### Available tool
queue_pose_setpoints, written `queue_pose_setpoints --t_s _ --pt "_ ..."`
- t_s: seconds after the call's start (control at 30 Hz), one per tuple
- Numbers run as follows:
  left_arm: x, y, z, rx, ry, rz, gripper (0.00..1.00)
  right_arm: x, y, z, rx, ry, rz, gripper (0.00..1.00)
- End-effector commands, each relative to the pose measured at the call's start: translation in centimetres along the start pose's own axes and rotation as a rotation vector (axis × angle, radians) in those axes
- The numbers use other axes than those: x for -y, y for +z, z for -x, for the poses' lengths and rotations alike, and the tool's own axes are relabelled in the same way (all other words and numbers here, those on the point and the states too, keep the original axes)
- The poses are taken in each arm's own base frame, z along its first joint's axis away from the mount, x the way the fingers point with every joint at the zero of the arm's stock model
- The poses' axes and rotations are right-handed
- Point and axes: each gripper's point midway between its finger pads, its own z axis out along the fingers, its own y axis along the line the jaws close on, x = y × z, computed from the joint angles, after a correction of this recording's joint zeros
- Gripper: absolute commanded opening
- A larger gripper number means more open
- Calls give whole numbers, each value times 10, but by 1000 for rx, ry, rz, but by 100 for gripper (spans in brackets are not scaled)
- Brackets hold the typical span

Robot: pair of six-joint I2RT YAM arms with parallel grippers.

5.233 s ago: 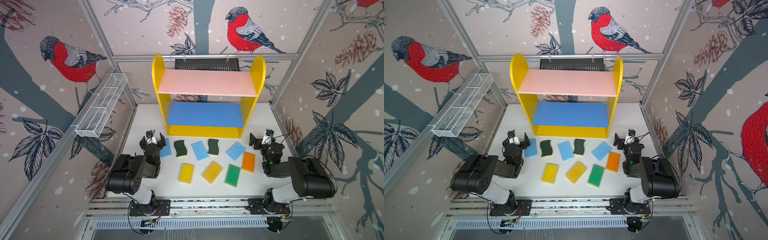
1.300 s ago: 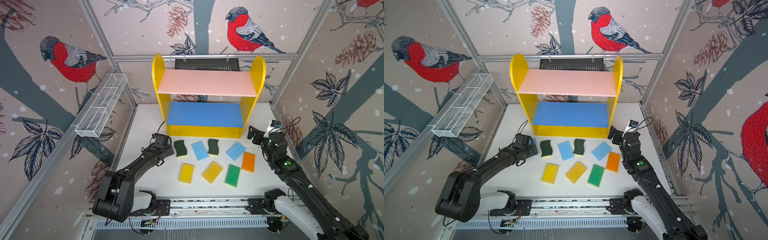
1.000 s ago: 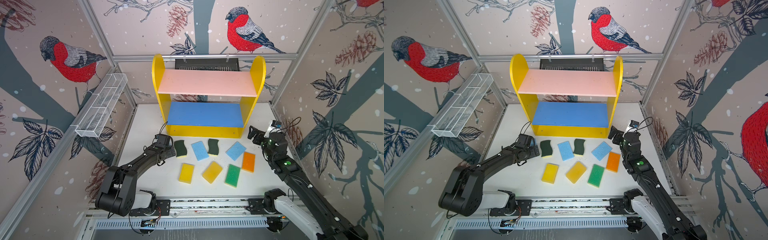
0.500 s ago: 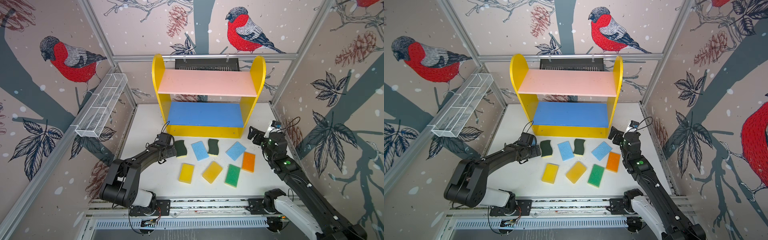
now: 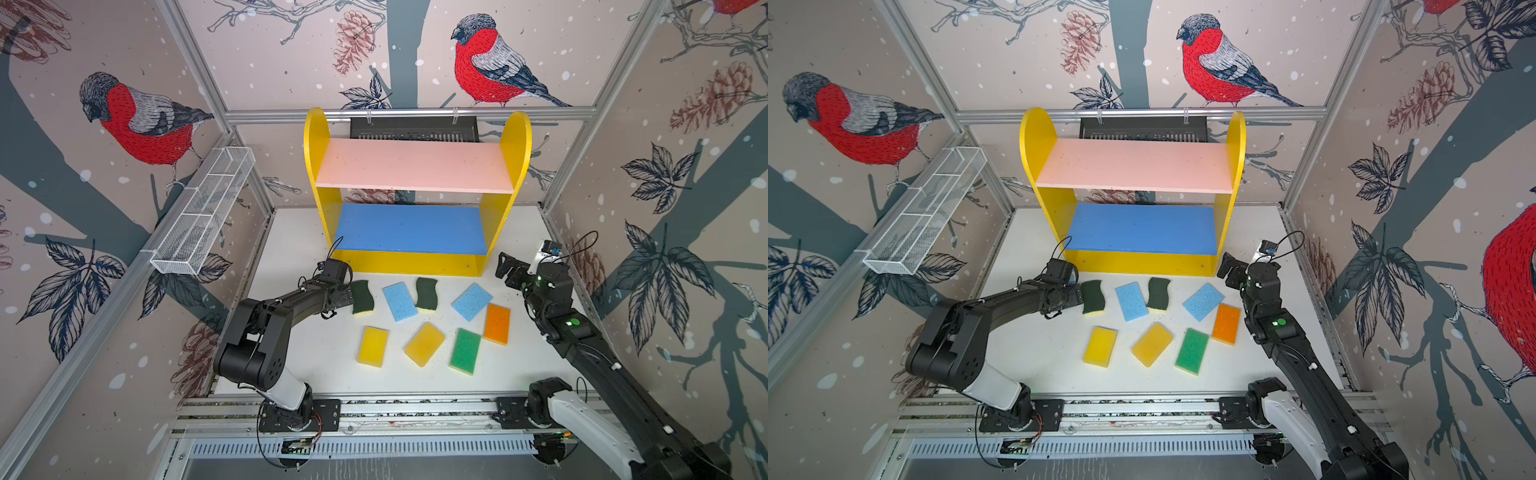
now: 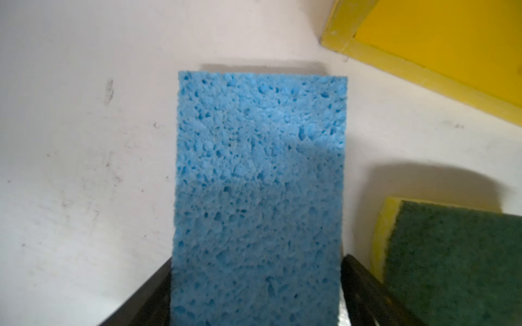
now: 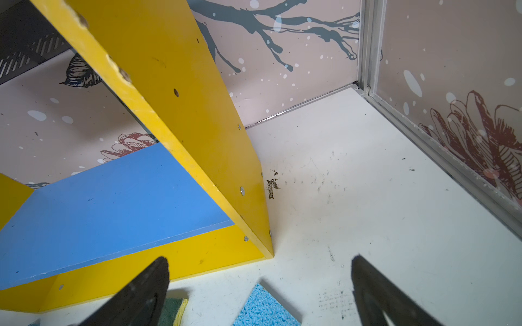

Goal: Arrange cleaning sponges on a shelf
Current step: Pick up the cleaning sponge from the middle-left of the table.

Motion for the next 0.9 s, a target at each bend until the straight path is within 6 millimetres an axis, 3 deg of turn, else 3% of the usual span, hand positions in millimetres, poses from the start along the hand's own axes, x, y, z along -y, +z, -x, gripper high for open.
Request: queue_pose_setpoints --t_s 0.0,0.27,0.63,0.87 --pt "-12 2 -35 -131 30 31 84 0 1 1 1 15 -1 100" --pt "-19 1 -47 -177 30 58 75 3 1 1 -2 16 -9 100" --pt "-11 -2 -63 -241 38 -10 69 10 -6 2 -1 10 -23 100" --pt "-12 -28 -49 -179 16 -28 69 9 -8 3 -1 13 -9 100"
